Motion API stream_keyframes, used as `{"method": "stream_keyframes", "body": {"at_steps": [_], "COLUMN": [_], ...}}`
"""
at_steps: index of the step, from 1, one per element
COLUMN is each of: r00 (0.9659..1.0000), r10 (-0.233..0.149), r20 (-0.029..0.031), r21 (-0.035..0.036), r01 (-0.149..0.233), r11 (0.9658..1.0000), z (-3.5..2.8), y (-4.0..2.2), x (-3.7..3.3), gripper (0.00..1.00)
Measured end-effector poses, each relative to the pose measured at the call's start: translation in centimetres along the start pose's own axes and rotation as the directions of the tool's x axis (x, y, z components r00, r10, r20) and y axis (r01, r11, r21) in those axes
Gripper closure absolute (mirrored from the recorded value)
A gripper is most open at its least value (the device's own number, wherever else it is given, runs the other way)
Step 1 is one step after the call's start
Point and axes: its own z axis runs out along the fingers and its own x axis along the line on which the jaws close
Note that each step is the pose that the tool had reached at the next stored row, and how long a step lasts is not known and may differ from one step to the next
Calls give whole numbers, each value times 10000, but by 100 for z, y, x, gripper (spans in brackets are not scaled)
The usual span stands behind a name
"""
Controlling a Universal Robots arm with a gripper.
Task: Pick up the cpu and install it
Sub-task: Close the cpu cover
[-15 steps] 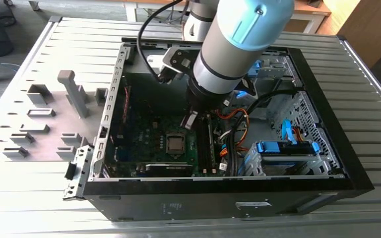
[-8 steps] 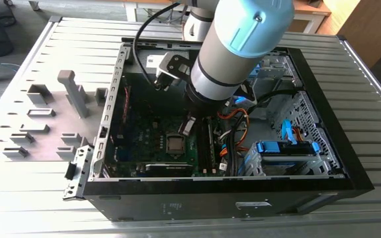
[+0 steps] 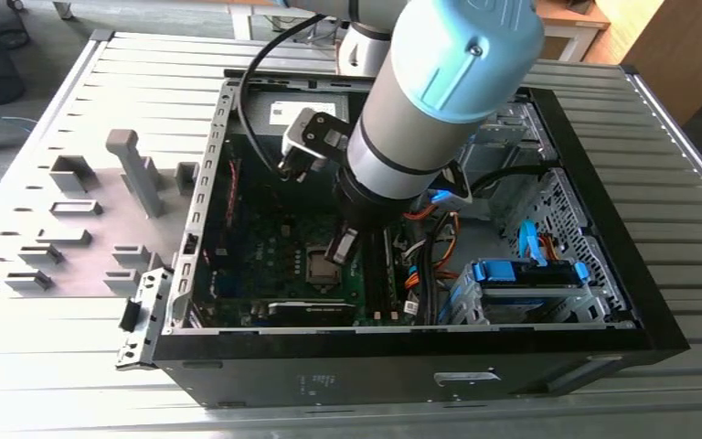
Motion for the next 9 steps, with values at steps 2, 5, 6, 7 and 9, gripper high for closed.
{"method": "stream_keyframes", "body": {"at_steps": [2, 5, 6, 7, 9], "r00": [10000, 10000, 10000, 10000, 10000], "r10": [-16, -26, -26, -25, -30], "r20": [-12, -30, -29, -31, -33], "r21": [1, 6, 6, 7, 7], "r01": [16, 26, 26, 25, 30], "r11": [10000, 10000, 10000, 10000, 10000], "z": [4, 6, 8, 9, 9], "y": [8, 17, 20, 24, 27], "x": [14, 20, 21, 23, 25], "gripper": [89, 89, 89, 89, 89]}}
